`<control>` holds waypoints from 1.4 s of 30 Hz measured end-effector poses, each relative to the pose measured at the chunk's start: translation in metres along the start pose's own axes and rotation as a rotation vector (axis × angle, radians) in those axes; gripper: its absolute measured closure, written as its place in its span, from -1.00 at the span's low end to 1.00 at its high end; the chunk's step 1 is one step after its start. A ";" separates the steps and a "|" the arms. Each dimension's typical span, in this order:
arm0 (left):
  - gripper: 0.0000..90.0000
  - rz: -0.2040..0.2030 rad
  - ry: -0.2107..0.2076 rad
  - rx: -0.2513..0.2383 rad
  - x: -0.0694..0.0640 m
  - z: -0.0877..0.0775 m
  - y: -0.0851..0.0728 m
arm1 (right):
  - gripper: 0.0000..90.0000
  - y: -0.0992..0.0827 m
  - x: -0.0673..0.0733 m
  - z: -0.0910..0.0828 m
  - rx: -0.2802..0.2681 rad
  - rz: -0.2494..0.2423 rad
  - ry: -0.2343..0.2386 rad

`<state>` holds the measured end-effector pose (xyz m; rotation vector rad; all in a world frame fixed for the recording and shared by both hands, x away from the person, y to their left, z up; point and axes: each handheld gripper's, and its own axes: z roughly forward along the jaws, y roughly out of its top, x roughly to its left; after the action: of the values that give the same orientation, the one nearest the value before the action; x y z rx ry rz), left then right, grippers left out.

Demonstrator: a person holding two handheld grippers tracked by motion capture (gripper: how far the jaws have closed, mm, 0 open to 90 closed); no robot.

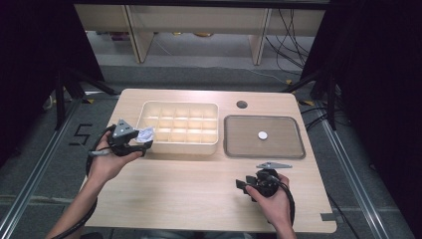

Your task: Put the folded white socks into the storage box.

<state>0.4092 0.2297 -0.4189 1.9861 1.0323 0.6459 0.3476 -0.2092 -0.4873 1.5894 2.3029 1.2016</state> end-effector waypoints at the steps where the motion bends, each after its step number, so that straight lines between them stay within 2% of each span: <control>1: -0.18 -0.015 -0.003 -0.019 -0.001 0.000 -0.002 | 0.10 0.000 0.000 0.000 0.002 -0.001 0.003; 3: -0.18 -0.004 0.013 -0.019 -0.001 -0.004 -0.007 | 0.10 0.000 0.000 0.001 0.004 -0.003 0.003; 5: -0.18 -0.025 0.018 -0.040 -0.005 -0.005 -0.012 | 0.10 -0.001 0.000 0.002 0.001 -0.005 0.013; 7: -0.18 -0.035 0.011 -0.048 -0.008 -0.006 -0.017 | 0.10 -0.001 0.000 0.003 0.002 -0.003 -0.002; 12: -0.18 -0.049 0.017 -0.059 -0.014 -0.007 -0.030 | 0.10 -0.001 0.000 0.002 0.005 -0.003 0.012; 19: -0.18 -0.067 0.026 -0.084 -0.022 -0.009 -0.046 | 0.09 -0.001 -0.001 0.002 0.013 -0.010 0.005; 24: -0.18 -0.095 0.022 -0.099 -0.028 -0.006 -0.062 | 0.09 -0.001 -0.001 0.001 0.016 -0.006 0.007; 28: -0.17 -0.097 0.039 -0.104 -0.030 -0.005 -0.073 | 0.09 -0.001 -0.001 0.002 0.014 -0.007 0.008; 31: -0.17 -0.114 0.035 -0.118 -0.031 -0.002 -0.080 | 0.09 -0.002 -0.001 0.002 0.016 -0.010 0.001; 33: -0.17 -0.120 0.036 -0.121 -0.032 -0.001 -0.085 | 0.09 -0.001 0.000 0.001 0.041 0.015 0.007; 35: -0.17 -0.123 0.039 -0.123 -0.034 0.001 -0.090 | 0.09 -0.002 0.001 0.002 0.036 0.018 -0.006; 37: -0.17 -0.130 0.038 -0.138 -0.035 0.002 -0.094 | 0.09 -0.002 0.000 0.002 0.023 0.000 0.003; 41: -0.17 -0.134 0.043 -0.155 -0.036 0.003 -0.099 | 0.09 -0.002 0.000 0.002 0.031 0.012 0.000; 42: -0.17 -0.137 0.039 -0.167 -0.036 0.004 -0.101 | 0.09 -0.002 -0.001 0.002 0.020 -0.003 0.005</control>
<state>0.3485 0.2338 -0.5068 1.7494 1.0911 0.6759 0.3476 -0.2087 -0.4903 1.5912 2.3270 1.1869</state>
